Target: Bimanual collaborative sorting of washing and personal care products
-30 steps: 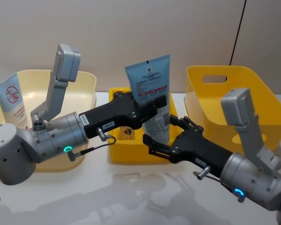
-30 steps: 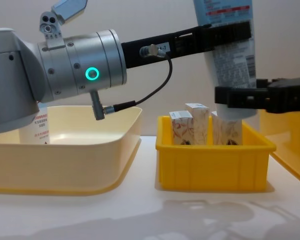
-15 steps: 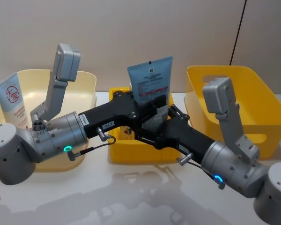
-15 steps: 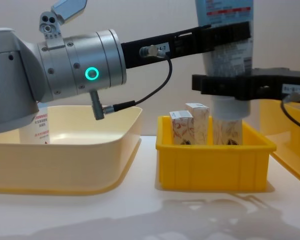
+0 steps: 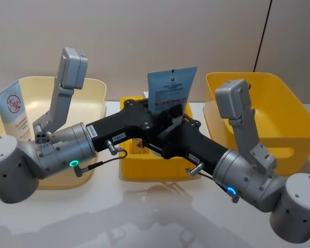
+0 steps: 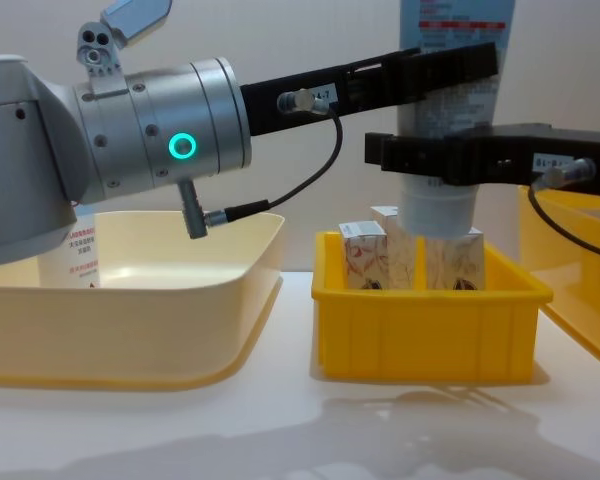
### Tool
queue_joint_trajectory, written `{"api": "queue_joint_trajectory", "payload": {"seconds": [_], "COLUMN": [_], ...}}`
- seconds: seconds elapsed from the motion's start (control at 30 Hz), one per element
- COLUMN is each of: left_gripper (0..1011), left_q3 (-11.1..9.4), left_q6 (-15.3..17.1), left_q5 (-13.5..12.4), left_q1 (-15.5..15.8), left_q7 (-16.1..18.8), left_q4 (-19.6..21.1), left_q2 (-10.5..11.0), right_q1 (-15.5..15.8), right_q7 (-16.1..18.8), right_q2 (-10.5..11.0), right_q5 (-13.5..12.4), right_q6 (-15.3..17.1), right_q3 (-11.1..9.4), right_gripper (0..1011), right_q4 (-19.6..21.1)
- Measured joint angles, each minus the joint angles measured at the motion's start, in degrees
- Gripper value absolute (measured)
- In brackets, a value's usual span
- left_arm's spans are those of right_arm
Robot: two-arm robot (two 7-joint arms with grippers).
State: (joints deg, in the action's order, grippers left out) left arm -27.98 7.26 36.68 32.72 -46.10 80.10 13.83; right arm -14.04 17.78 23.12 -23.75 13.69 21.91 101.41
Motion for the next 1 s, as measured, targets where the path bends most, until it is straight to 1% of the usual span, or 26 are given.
{"api": "queue_joint_trajectory", "payload": {"seconds": [0.1,0.13,0.17,0.37,0.67,0.7,0.73,0.8,0.9,0.93,0.97,1.0], "left_gripper": [300,300,300,300,310,322,367,418,472,528,551,612], "left_q3": [0.00,0.01,0.01,-0.02,-0.06,-0.07,-0.11,-0.16,-0.22,-0.24,-0.28,-0.32], "left_q6": [0.00,-0.01,-0.01,-0.03,-0.05,-0.05,-0.05,-0.04,0.01,0.01,0.02,0.03], "left_q5": [0.00,0.00,0.01,0.02,0.03,0.04,0.05,0.06,0.04,0.03,0.03,0.01], "left_q1": [0.00,0.00,0.00,0.00,0.00,0.00,-0.01,-0.01,-0.01,-0.01,-0.01,-0.01], "left_q7": [0.01,0.01,0.01,0.02,0.02,0.02,0.00,-0.06,-0.10,-0.10,-0.11,-0.11], "left_q4": [0.00,0.00,0.00,0.00,0.01,0.01,0.02,0.02,0.02,0.02,0.03,0.02], "left_q2": [0.00,0.00,0.00,0.00,0.00,0.00,-0.01,-0.02,-0.02,-0.02,-0.02,-0.01], "right_q1": [-0.14,-0.24,-0.28,-0.50,-0.71,-0.73,-0.74,-0.77,-0.79,-0.80,-0.81,-0.82], "right_q7": [0.01,0.01,0.01,0.03,0.05,0.05,0.05,0.08,0.11,0.13,0.13,0.13], "right_q2": [-0.15,-0.24,-0.29,-0.52,-0.72,-0.74,-0.75,-0.79,-0.82,-0.83,-0.83,-0.84], "right_q5": [0.05,0.07,0.08,0.14,0.20,0.20,0.20,0.20,0.20,0.20,0.20,0.20], "right_q6": [0.00,0.00,0.00,0.00,0.00,0.00,0.00,0.00,-0.02,-0.02,-0.02,-0.03], "right_q3": [0.07,0.11,0.13,0.23,0.33,0.34,0.35,0.39,0.40,0.41,0.41,0.41], "right_gripper": [760,715,699,651,610,604,601,585,566,556,552,543], "right_q4": [-0.12,-0.20,-0.22,-0.41,-0.54,-0.54,-0.55,-0.56,-0.56,-0.56,-0.57,-0.57]}}
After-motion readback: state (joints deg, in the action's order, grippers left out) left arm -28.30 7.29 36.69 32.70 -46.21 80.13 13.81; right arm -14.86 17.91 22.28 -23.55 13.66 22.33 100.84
